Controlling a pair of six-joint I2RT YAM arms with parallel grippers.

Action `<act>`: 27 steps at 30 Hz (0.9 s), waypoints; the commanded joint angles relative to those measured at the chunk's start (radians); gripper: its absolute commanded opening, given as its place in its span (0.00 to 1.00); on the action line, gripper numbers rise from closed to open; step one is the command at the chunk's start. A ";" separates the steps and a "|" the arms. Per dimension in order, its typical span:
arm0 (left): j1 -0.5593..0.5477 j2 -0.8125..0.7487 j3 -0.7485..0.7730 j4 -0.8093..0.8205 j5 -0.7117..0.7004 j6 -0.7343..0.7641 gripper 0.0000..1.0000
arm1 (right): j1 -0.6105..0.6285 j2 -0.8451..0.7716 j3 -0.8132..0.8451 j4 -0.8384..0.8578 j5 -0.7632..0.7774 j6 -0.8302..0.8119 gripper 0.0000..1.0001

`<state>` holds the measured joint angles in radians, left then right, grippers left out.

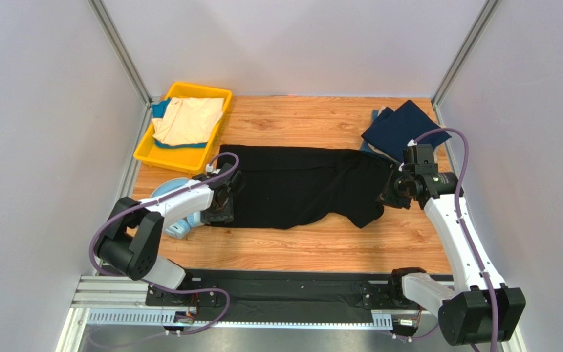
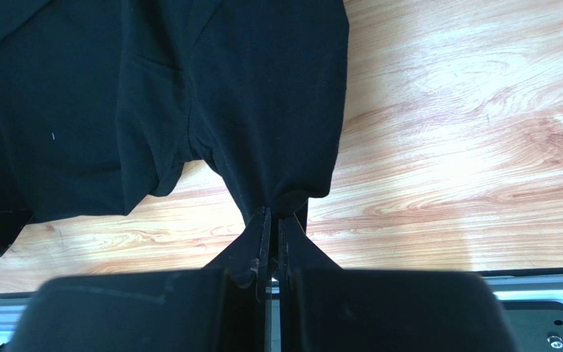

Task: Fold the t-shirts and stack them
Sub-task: Grap the side of the flattened tshirt closest away from the robot with both arms

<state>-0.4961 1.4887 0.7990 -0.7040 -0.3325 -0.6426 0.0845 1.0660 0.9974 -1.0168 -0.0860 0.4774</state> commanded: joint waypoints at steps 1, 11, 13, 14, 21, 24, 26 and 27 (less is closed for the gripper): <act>0.005 0.022 -0.023 -0.015 0.018 -0.023 0.56 | -0.002 -0.008 0.030 0.000 -0.047 -0.011 0.00; 0.005 0.120 0.035 -0.015 0.078 -0.006 0.00 | -0.011 -0.034 0.066 -0.020 -0.037 -0.020 0.00; 0.005 0.119 0.035 -0.012 0.093 -0.006 0.00 | -0.015 -0.043 0.076 -0.025 -0.032 -0.022 0.00; 0.005 0.114 0.034 -0.012 0.098 -0.006 0.00 | -0.020 -0.046 0.081 -0.031 -0.032 -0.022 0.00; 0.005 0.024 0.013 -0.012 0.087 -0.006 0.00 | -0.034 -0.074 0.124 -0.055 -0.032 -0.022 0.00; 0.005 -0.045 -0.003 -0.015 0.076 -0.006 0.00 | -0.038 -0.080 0.145 -0.065 -0.032 -0.023 0.00; 0.004 -0.108 -0.007 -0.017 0.072 -0.005 0.00 | -0.042 -0.083 0.165 -0.074 -0.034 -0.022 0.00; 0.005 -0.129 -0.009 -0.022 0.069 -0.006 0.00 | -0.043 -0.083 0.173 -0.078 -0.037 -0.023 0.00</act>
<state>-0.4942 1.4677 0.7979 -0.7074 -0.2630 -0.6449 0.0509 1.0080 1.1019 -1.0668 -0.1223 0.4728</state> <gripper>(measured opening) 0.006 0.014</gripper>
